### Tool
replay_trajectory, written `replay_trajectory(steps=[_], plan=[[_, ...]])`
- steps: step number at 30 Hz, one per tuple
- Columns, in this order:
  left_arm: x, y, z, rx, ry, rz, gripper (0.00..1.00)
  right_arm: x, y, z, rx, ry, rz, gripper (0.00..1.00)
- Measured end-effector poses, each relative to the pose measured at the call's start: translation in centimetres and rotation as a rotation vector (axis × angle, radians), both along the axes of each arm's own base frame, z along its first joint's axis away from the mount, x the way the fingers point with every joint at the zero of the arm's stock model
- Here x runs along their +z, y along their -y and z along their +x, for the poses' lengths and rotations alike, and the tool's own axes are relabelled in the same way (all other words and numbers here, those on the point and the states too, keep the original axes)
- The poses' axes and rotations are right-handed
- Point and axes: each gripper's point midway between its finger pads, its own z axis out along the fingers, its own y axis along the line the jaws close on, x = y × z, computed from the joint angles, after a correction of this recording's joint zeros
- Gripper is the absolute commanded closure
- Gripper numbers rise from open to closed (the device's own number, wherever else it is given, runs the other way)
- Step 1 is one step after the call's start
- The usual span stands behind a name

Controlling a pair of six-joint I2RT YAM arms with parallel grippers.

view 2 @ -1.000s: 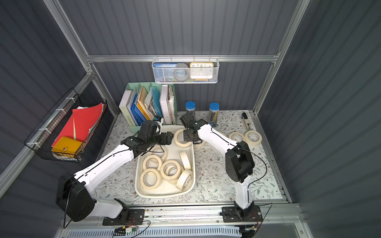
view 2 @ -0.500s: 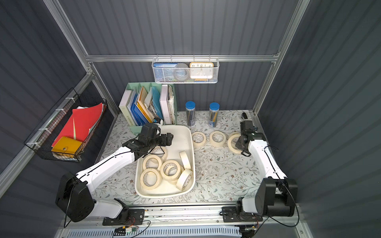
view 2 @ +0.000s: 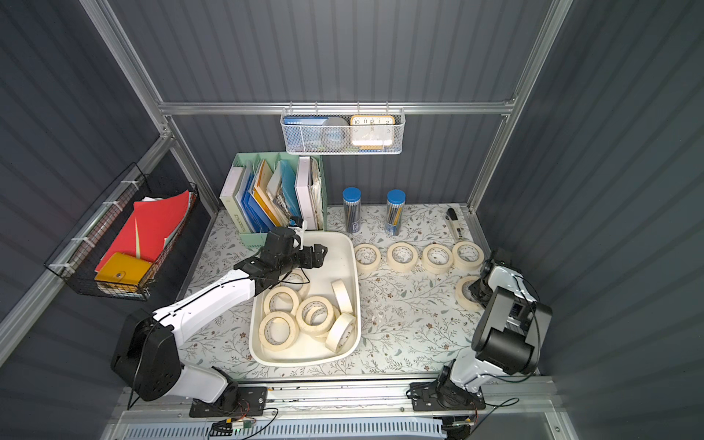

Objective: Take out the art tape in the storage box
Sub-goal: Place the art tape at the center of the board.

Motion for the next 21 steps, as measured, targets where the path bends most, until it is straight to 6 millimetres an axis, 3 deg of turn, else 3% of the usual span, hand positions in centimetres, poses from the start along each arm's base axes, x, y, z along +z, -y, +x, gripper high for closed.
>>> replay_trajectory(steps=[7, 11, 14, 15, 17, 21], plan=[[-1.0, 0.1, -0.4, -0.004, -0.024, -0.015, 0.11, -0.7, 1.4, 2.6, -0.001, 0.023, 0.013, 1.00], [-1.3, 0.0, -0.6, 0.000, -0.034, -0.016, 0.10, -0.9, 1.9, 3.1, -0.004, 0.030, 0.008, 1.00], [-1.4, 0.0, -0.6, 0.002, -0.039, -0.016, 0.10, -1.0, 1.9, 3.1, 0.000, 0.031, 0.009, 0.56], [-1.4, -0.1, -0.6, 0.003, -0.041, -0.016, 0.10, -0.9, 2.0, 3.2, 0.000, 0.034, 0.005, 0.47], [-1.6, -0.2, -0.7, 0.006, -0.047, -0.010, 0.09, -0.8, 2.4, 3.6, 0.008, 0.048, -0.011, 0.36], [-1.8, -0.5, -0.9, 0.015, -0.065, 0.008, 0.09, 0.5, 2.6, 3.9, 0.030, 0.074, -0.034, 0.29]])
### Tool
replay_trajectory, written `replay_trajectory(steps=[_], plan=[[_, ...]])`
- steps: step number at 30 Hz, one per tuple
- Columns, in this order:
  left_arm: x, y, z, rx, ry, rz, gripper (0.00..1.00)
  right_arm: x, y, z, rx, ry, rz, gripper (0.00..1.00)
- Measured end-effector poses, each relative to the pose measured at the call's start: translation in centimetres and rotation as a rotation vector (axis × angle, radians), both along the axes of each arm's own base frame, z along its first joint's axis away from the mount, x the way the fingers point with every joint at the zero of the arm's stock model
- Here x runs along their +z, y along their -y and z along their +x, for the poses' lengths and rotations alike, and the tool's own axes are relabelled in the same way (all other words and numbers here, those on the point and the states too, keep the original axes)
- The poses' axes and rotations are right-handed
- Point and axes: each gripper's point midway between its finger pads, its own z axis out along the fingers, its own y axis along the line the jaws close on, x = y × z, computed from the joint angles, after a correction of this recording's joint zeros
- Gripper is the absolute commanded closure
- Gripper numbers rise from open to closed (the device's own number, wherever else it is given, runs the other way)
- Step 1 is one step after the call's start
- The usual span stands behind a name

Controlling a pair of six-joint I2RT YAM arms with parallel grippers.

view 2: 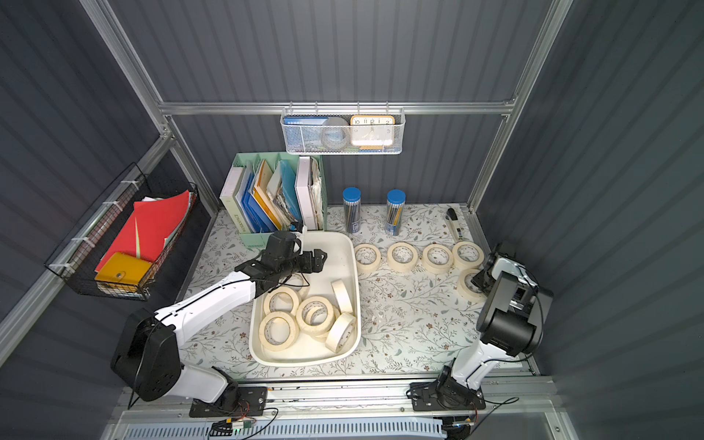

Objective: Take out the art tape in the storage box
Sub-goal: Place the art tape at the center of the board, then pick up the art tape from the storage box.

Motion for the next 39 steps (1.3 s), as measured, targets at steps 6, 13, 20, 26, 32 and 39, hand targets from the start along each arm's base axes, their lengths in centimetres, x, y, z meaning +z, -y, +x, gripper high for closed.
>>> replay_trajectory(steps=[6, 13, 20, 26, 32, 39], plan=[[0.5, -1.1, -0.5, 0.036, -0.007, 0.028, 0.09, 5.9, -2.1, 1.6, 0.084, 0.133, -0.081, 0.28], [-1.1, -1.4, -0.8, 0.060, -0.074, 0.032, 0.18, 7.7, -13.3, 4.7, 0.399, 0.157, -0.055, 0.29], [-6.9, -1.2, -0.9, 0.073, -0.249, 0.100, 0.27, 7.4, -19.5, 4.5, 0.560, 0.113, -0.010, 0.28], [-9.0, -1.9, -1.4, 0.107, -0.317, 0.111, 0.31, 7.3, -20.8, 4.4, 0.588, 0.112, -0.003, 0.28], [-11.6, -2.2, -1.4, 0.133, -0.372, 0.134, 0.32, 6.9, -21.0, 4.2, 0.593, 0.102, -0.001, 0.28], [-11.8, -2.3, -1.3, 0.137, -0.374, 0.139, 0.33, 6.8, -21.0, 4.1, 0.590, 0.100, 0.000, 0.28]])
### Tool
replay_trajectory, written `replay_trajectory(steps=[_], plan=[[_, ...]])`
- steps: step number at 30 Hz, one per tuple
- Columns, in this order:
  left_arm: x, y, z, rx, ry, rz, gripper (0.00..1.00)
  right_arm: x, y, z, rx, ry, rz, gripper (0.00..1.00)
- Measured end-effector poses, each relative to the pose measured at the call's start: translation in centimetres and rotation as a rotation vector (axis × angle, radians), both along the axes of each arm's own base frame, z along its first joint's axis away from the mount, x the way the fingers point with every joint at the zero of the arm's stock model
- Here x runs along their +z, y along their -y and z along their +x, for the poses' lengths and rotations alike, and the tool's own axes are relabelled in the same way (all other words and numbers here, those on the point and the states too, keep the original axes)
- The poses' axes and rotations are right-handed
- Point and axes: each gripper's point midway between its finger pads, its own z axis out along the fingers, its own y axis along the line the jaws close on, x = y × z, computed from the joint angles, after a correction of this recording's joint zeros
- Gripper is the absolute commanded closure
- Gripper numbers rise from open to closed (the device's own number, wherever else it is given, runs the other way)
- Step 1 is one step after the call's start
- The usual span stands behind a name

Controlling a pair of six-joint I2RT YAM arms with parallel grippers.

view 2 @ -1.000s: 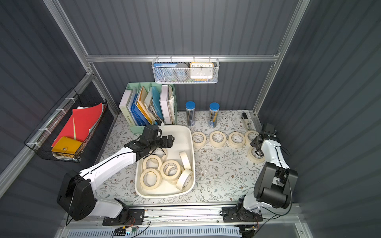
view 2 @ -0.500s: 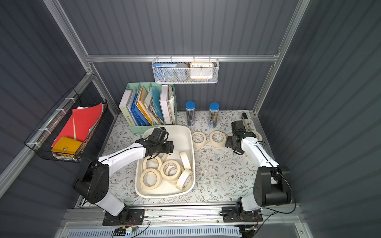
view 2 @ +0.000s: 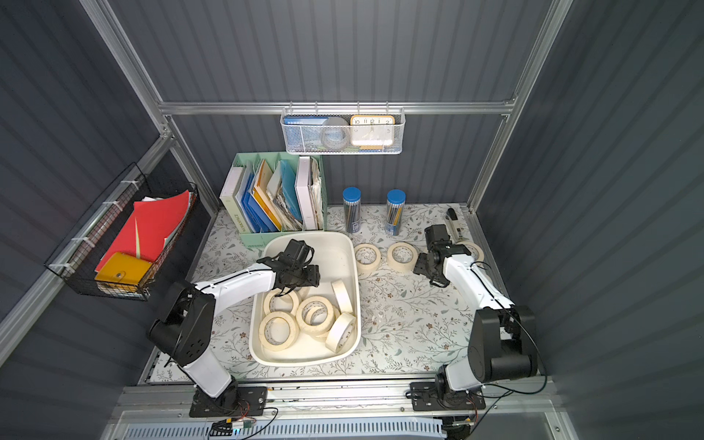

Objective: Take out the art tape in the storage box
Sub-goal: Pick up the art tape from the storage box.

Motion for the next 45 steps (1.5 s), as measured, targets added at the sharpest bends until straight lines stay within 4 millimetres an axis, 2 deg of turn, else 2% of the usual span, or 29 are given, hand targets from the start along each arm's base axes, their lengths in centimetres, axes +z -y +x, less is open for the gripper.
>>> replay_trajectory(steps=[5, 8, 13, 19, 21, 24, 27, 31, 36, 39, 41, 44, 45], plan=[[0.0, -0.3, 0.0, 0.008, 0.002, 0.027, 0.25, -0.1, 0.0, -0.1, 0.000, -0.001, 0.000, 0.28], [0.0, -1.1, -0.5, 0.021, -0.012, 0.062, 0.24, -0.1, 0.0, -0.1, 0.000, -0.002, 0.001, 0.28], [1.0, -1.9, -1.3, 0.031, -0.017, 0.087, 0.24, -0.1, -0.1, -0.1, 0.003, -0.002, 0.007, 0.28], [-0.2, -1.2, -0.9, 0.018, -0.029, 0.066, 0.30, -0.1, -0.2, -0.1, 0.005, 0.000, 0.010, 0.29], [-0.5, -0.9, -0.6, 0.013, -0.025, 0.056, 0.33, -0.1, -0.2, -0.1, 0.005, 0.000, 0.010, 0.29], [-1.6, -0.4, -0.4, 0.000, -0.040, 0.044, 0.44, -0.1, -0.2, -0.1, 0.005, 0.001, 0.011, 0.29], [-3.1, -0.3, -0.4, -0.007, -0.070, 0.051, 0.59, 0.0, -0.4, -0.1, 0.010, 0.003, 0.015, 0.29], [-3.4, -0.5, -0.3, -0.006, -0.088, 0.072, 0.78, 0.3, -1.1, -0.2, 0.029, 0.013, 0.023, 0.29], [-3.1, -0.3, -0.4, -0.018, -0.096, 0.067, 0.78, 1.1, -3.0, -0.4, 0.084, 0.034, 0.060, 0.28], [-2.4, 0.5, -0.5, -0.053, -0.105, 0.042, 0.80, 1.3, -5.2, -0.4, 0.143, 0.039, 0.116, 0.27], [-1.2, 1.4, -0.2, -0.090, -0.093, 0.002, 0.82, 1.4, -6.8, -0.5, 0.184, 0.041, 0.168, 0.27], [2.4, 3.3, -0.2, -0.159, -0.028, -0.103, 1.00, 1.9, -9.0, -0.4, 0.244, 0.055, 0.267, 0.27], [4.5, 4.0, -0.1, -0.182, 0.021, -0.159, 1.00, 2.1, -9.8, -0.3, 0.266, 0.064, 0.307, 0.27]])
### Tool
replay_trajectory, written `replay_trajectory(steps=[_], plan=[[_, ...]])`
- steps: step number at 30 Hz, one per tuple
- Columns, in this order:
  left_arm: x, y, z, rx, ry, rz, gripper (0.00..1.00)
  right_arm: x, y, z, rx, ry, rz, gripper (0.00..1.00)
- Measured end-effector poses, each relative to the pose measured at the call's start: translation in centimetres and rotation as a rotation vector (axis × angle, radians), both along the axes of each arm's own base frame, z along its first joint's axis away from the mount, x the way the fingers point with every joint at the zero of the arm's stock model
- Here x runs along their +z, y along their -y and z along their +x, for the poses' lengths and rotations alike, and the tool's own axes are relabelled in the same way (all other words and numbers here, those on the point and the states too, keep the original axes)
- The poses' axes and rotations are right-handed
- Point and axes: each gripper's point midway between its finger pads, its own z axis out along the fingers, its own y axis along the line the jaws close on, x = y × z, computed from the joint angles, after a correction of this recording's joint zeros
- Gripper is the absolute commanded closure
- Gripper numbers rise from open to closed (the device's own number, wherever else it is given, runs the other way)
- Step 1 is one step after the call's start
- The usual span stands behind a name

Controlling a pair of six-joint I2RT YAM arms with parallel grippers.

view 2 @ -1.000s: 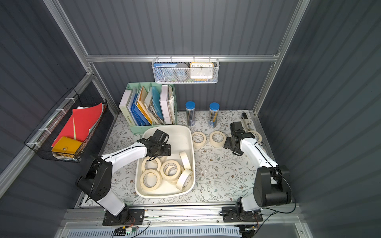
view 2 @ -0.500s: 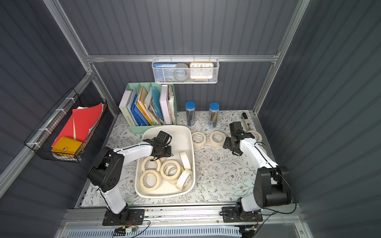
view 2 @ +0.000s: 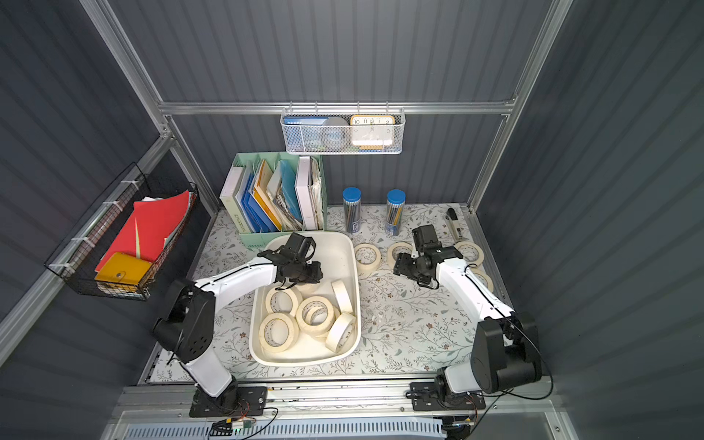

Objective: Take out the art tape in the storage box
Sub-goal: Pick up the art tape from the storage box.

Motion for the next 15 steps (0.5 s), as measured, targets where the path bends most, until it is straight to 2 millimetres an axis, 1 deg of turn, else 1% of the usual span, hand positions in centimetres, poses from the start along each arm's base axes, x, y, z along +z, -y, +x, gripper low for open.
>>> replay_trajectory(steps=[4, 6, 7, 9, 10, 13, 15], plan=[[9.6, 2.7, -0.2, -0.086, 0.233, -0.263, 1.00, 1.6, -3.1, 0.4, 0.089, 0.045, 0.153, 0.29], [13.2, 3.6, -0.7, -0.133, 0.320, -0.372, 1.00, 2.8, -4.6, 0.7, 0.129, 0.088, 0.237, 0.30], [14.6, 4.2, -1.0, -0.161, 0.356, -0.428, 1.00, 3.4, -5.4, 0.9, 0.147, 0.112, 0.279, 0.31], [16.1, 5.0, -1.6, -0.206, 0.394, -0.517, 1.00, 4.5, -6.6, 1.0, 0.172, 0.153, 0.363, 0.32], [16.5, 5.4, -2.0, -0.233, 0.403, -0.571, 1.00, 5.1, -7.2, 1.2, 0.182, 0.172, 0.406, 0.33], [16.6, 5.9, -3.2, -0.289, 0.391, -0.699, 1.00, 6.8, -8.7, 1.9, 0.205, 0.227, 0.520, 0.32], [16.7, 5.9, -3.6, -0.309, 0.386, -0.783, 1.00, 8.3, -9.5, 2.4, 0.219, 0.268, 0.593, 0.32]])
